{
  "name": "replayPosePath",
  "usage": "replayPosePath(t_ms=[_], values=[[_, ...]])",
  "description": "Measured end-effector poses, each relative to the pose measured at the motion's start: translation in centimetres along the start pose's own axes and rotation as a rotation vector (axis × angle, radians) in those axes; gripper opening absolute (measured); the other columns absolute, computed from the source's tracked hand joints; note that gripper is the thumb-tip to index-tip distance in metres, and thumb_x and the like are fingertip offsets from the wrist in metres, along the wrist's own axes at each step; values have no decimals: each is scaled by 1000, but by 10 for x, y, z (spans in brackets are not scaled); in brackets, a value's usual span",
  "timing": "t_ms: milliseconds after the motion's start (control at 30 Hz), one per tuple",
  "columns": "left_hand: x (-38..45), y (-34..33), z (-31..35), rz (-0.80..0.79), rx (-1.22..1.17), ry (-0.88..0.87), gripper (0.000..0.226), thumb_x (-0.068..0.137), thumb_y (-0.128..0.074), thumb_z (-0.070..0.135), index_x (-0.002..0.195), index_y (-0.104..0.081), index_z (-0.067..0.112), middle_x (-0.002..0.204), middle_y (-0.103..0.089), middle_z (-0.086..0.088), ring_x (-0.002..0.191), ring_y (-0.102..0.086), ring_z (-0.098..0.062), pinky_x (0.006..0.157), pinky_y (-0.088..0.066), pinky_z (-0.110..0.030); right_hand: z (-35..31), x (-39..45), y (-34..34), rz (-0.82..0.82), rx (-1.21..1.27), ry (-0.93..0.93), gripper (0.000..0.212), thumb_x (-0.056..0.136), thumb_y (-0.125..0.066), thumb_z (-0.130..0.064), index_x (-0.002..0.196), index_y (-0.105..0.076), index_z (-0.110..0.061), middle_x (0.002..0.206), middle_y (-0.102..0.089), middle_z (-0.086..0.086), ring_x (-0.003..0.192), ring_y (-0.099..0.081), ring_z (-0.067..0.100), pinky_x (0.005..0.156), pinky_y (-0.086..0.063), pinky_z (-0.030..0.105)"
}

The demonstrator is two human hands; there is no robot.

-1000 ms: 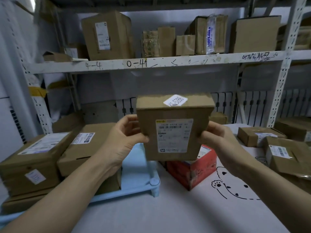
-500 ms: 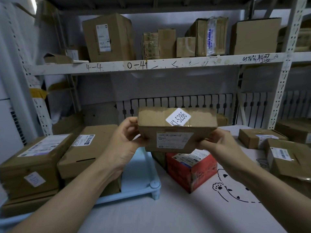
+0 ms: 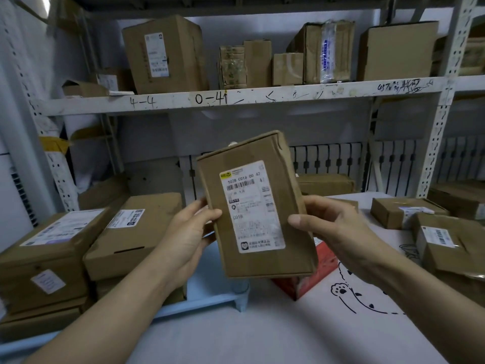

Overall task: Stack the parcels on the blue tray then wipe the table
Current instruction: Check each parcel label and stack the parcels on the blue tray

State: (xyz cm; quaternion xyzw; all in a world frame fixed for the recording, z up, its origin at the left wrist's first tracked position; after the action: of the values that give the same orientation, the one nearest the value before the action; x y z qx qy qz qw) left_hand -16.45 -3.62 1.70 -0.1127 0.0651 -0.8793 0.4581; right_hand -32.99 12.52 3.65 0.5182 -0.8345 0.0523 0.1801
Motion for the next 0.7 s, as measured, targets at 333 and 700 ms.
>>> replayPosePath(t_ms=[333,700], values=[[-7,-1,-23,68,-58,204,26,103,-44,8,107,-69,6,98,-77,-14,94,-71,-26,76,-57,-39,2,3,-15,-64,67,11,39,73,-74,-29,99,-76,0,96,-65,34,78,-56,27,71,-50,30],[-16,-3,-33,72,-29,427,27,101,-52,25,105,-71,7,100,-76,-16,81,-74,-28,75,-58,-40,16,9,-5,40,260,-116,43,78,-70,-27,108,-71,5,70,-63,2,57,-50,11,59,-47,22]])
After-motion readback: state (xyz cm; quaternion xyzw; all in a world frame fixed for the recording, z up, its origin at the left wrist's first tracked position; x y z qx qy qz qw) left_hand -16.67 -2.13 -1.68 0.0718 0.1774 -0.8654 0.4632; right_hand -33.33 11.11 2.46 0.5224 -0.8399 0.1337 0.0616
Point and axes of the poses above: each hand's wrist, its own x-axis towards the middle knuckle, its own y-axis out of the back of the hand, z = x × y, the point moved 7 cm from there along x, towards the middle knuckle
